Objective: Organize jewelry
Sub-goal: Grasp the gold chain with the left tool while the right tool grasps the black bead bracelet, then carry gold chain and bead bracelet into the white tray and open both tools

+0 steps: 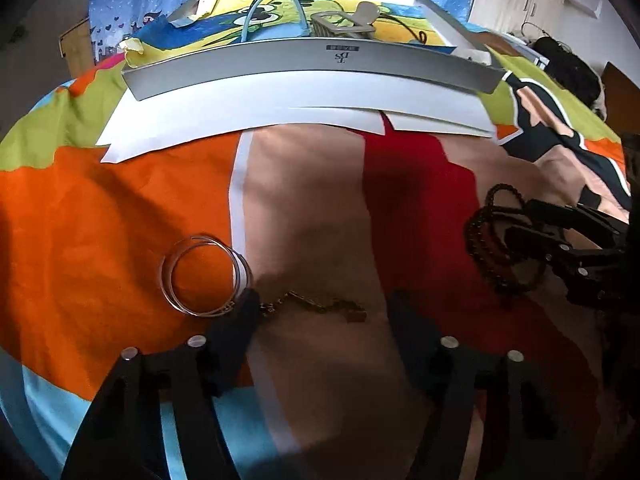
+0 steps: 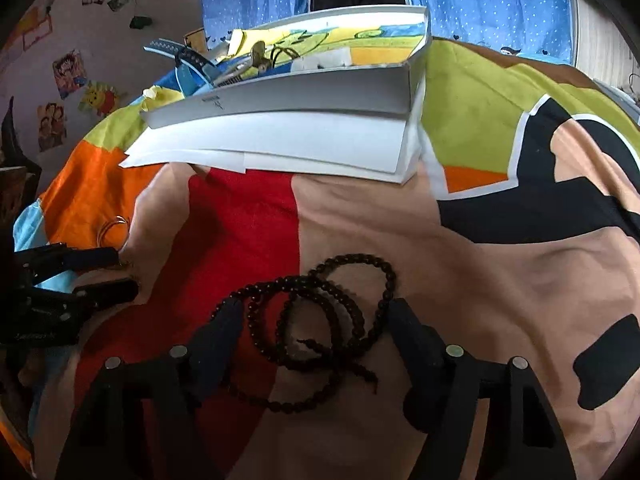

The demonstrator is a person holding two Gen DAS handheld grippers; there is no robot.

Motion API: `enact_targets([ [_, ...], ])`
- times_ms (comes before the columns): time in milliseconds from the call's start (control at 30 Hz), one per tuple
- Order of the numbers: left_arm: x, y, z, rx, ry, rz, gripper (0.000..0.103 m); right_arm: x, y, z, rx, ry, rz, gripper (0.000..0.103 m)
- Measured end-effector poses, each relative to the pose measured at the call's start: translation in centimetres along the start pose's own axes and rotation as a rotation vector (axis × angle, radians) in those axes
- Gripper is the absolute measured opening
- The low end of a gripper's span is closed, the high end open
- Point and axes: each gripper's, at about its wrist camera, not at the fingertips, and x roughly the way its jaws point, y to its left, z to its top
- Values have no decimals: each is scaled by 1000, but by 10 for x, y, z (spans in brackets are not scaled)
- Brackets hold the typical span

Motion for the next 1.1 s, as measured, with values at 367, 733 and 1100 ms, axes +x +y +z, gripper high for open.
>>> enact_targets([
  [367,0,-14,-11,50,35,-6,15,-7,4,-17,33,7,27,47],
  [733,-18,-4,-16,-40,35,-98,3,-15,5,-28,117,26,76,7],
  [1100,-70,-10,-33,-35,14,-219,3,-49,38,-37,102,-25,108,7],
])
